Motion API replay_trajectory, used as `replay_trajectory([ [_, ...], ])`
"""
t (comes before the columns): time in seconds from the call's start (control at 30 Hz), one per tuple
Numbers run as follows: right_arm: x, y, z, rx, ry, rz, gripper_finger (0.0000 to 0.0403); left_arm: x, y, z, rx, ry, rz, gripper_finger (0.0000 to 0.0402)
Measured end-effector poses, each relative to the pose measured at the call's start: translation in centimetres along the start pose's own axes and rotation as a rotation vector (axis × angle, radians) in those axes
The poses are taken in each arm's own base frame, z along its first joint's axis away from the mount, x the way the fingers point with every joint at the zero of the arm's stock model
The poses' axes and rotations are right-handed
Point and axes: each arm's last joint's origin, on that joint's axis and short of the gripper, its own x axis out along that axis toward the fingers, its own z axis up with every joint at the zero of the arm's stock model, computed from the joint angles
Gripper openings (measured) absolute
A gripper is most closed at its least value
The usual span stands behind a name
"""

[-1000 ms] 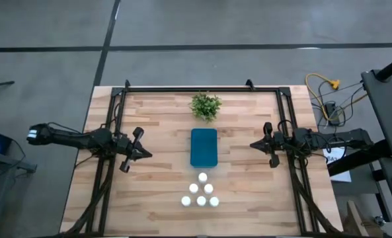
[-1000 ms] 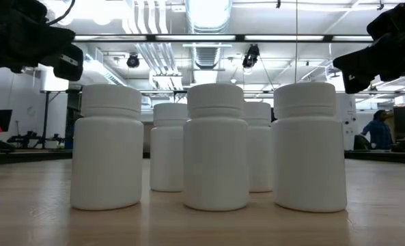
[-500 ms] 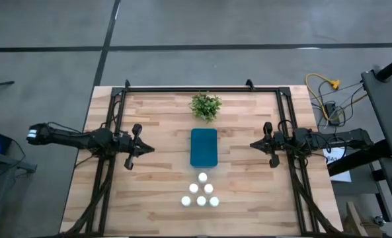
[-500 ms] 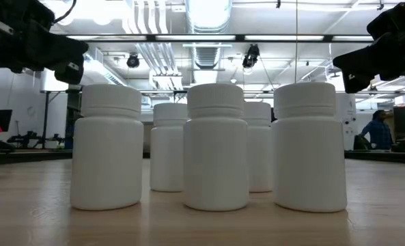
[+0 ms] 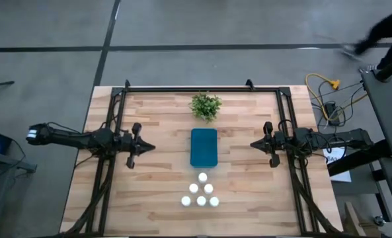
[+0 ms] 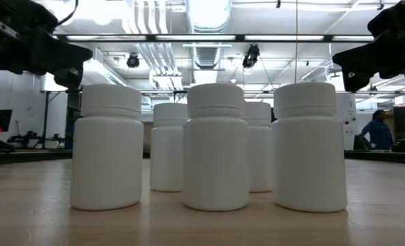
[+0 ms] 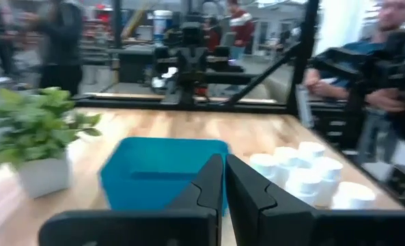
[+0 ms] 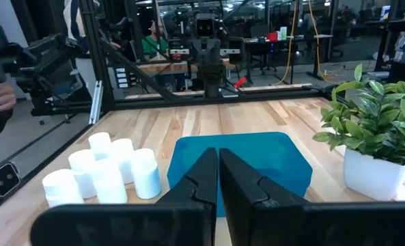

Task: Pick and place pill bottles into a basket
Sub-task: Put the white pill bottle into the blue bin

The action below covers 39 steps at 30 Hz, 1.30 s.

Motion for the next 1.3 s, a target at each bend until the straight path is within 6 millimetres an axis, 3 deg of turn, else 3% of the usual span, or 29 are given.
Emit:
replay_trajectory([
  [0.3,0.0,0.0,0.0,-0.008,0.0,0.0,0.0008,0.0,-0.2,0.1,0.025,0.005,-0.066,0.0],
  [0.53,0.0,0.0,0.0,-0.008,0.001,0.0,0.0008,0.1,-0.4,2.1,0.028,0.026,-0.083,0.0],
  [0.97,0.0,0.0,0.0,-0.019,0.0,-0.006,0.0008,1.9,-1.2,11.3,0.059,0.195,-0.1,0.0],
  [1.13,0.0,0.0,0.0,-0.019,-0.001,-0.006,0.0008,3.7,-1.5,14.0,0.064,0.355,-0.094,0.0],
  [1.3,0.0,0.0,0.0,-0.018,0.0,-0.007,0.0008,5.9,-1.7,16.2,0.104,0.374,-0.093,0.0],
])
